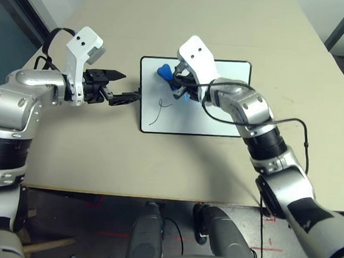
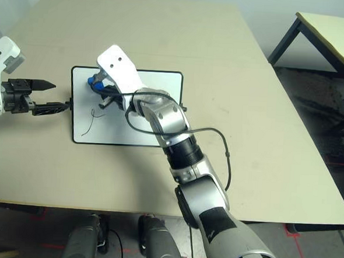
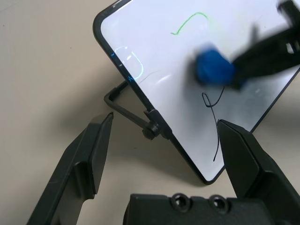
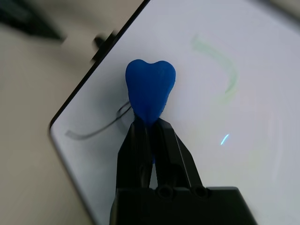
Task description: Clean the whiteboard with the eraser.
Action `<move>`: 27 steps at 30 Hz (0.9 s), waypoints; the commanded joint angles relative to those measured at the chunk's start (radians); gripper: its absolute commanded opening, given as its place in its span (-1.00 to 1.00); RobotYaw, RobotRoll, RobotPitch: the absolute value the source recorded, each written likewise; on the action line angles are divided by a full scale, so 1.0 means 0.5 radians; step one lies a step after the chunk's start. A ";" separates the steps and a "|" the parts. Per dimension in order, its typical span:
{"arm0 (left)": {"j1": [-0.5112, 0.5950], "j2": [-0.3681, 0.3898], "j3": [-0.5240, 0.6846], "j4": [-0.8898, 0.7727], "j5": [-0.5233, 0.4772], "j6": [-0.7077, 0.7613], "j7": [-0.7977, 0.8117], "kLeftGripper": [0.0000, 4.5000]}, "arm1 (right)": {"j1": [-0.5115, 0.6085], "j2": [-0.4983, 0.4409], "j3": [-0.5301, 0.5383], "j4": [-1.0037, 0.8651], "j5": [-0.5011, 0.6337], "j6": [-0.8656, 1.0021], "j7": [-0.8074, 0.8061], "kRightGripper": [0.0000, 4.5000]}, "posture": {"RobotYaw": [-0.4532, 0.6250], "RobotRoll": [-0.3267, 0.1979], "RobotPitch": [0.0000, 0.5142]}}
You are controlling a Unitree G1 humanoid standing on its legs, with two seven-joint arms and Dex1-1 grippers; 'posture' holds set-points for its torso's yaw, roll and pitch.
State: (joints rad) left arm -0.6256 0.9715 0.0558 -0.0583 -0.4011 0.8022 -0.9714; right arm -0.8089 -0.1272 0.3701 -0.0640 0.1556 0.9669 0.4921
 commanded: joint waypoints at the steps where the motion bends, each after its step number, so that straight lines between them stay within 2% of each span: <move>1: -0.001 0.006 0.000 0.006 0.003 -0.001 -0.008 1.00 | 0.017 -0.031 0.045 -0.084 0.002 0.083 0.020 -0.99 | -0.28 0.25 -0.27; 12: -0.016 -0.027 -0.017 0.005 0.007 -0.010 -0.010 1.00 | -0.509 0.007 -0.253 0.755 -0.083 -0.431 -0.093 -0.99 | -0.28 0.25 -0.29; 14: 0.000 -0.024 -0.008 -0.010 0.002 -0.005 -0.009 1.00 | -0.474 0.019 -0.235 0.707 -0.076 -0.405 -0.081 -0.99 | -0.28 0.25 -0.29; 22: 0.018 -0.026 0.004 -0.033 -0.007 0.008 0.003 1.00 | -0.095 0.008 -0.010 0.082 -0.024 -0.035 -0.008 -1.00 | -0.28 0.25 -0.30; 24: 0.015 -0.030 0.003 -0.031 -0.006 0.007 0.005 1.00 | -0.084 0.001 -0.007 0.048 -0.025 -0.005 -0.001 -1.00 | -0.28 0.25 -0.30; 27: 0.009 -0.038 -0.003 -0.026 -0.006 0.005 0.007 1.00 | -0.185 -0.005 -0.078 0.175 -0.050 -0.070 -0.020 -1.00 | -0.29 0.25 -0.30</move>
State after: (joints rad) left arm -0.6262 0.9558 0.0563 -0.0659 -0.4003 0.7995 -0.9675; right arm -0.8690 -0.1275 0.3516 -0.0068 0.1428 0.9417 0.4888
